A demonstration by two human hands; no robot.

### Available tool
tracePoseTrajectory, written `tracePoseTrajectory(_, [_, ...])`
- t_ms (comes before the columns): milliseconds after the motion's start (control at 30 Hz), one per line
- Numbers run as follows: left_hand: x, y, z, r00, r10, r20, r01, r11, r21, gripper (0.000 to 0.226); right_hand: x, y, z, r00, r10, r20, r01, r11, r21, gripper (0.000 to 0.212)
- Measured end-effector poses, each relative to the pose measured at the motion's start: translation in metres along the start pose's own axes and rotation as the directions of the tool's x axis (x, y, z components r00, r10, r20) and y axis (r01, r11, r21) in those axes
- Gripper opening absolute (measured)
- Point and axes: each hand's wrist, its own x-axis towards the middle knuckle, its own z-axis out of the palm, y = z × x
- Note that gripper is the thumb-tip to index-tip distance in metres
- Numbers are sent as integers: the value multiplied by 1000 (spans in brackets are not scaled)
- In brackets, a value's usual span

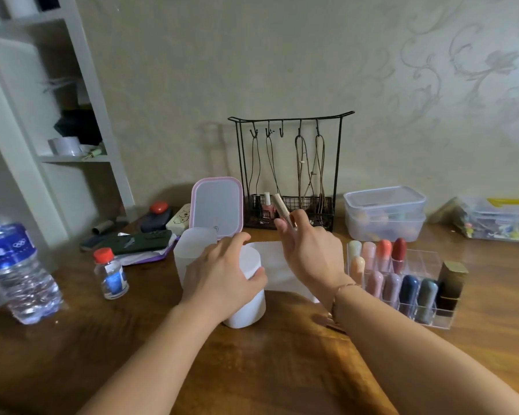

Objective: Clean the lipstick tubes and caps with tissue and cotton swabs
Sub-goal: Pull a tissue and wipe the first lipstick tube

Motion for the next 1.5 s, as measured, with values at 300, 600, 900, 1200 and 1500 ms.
tracePoseTrajectory(300, [16, 19, 13, 999, -41, -36, 45, 992, 116, 59, -8, 8, -16, 1000, 7, 12, -6, 1000, -25, 39])
tracePoseTrajectory(600, [18, 24, 10, 977, 152, -150, -109, 960, 257, 57, -35, 30, -105, 989, 91, -119, -55, 959, 277, 42])
tracePoseTrajectory(900, [-29, 74, 50, 832, 489, 261, -436, 868, -237, 44, -93, 90, -116, 932, 305, -195, -184, 863, 471, 41])
tracePoseTrajectory(1200, [-26, 66, 58, 901, 371, 226, -223, 842, -490, 17, -100, 95, -107, 944, 321, -72, -240, 821, 519, 28])
tracePoseTrajectory(1500, [-23, 71, 71, 898, 299, 324, -137, 888, -439, 30, -103, 89, -99, 958, 287, 10, -253, 830, 497, 30])
